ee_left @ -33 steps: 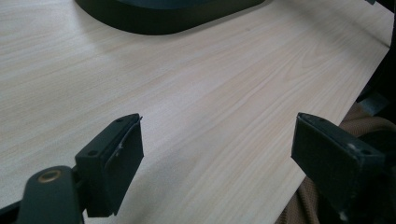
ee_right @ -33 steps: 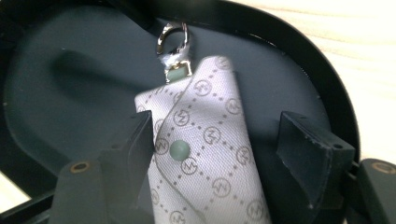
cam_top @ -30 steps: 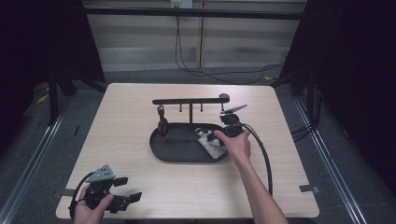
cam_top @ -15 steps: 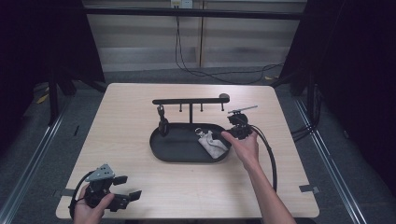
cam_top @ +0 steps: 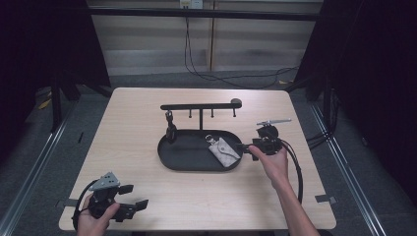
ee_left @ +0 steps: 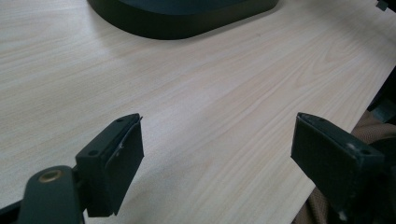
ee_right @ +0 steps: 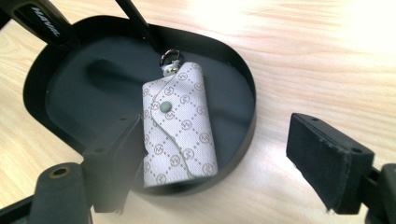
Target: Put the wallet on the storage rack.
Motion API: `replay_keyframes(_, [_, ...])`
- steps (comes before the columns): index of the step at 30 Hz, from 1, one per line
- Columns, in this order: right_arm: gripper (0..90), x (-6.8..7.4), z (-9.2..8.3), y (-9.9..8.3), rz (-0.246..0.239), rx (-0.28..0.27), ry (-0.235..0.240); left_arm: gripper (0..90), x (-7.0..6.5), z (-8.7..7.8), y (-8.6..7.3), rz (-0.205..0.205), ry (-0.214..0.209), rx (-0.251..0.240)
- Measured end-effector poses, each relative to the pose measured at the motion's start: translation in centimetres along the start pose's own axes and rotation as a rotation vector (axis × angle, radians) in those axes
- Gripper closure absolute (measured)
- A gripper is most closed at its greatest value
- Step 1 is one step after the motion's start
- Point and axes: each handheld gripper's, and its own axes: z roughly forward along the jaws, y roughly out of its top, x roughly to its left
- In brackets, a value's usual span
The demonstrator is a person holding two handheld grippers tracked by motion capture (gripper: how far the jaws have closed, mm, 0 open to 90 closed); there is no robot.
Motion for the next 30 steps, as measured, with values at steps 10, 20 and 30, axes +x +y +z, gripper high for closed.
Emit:
replay_keyframes(10, [20.1, 0.0, -1.9, -2.1, -0.023, -0.029, -0.01, 16.8, 0.0, -0.1, 0.0, -0.002, 0.006, -0.013])
replay_keyframes(20, [20.3, 0.6, -4.6, -5.1, -0.065, -0.06, -0.041, 16.9, 0.0, -0.1, -0.1, -0.018, 0.007, -0.034])
replay_keyframes(30, [20.4, -0.2, -6.9, -8.4, -0.064, -0.062, -0.076, 16.9, -0.1, -0.1, -0.1, -0.018, 0.007, -0.028])
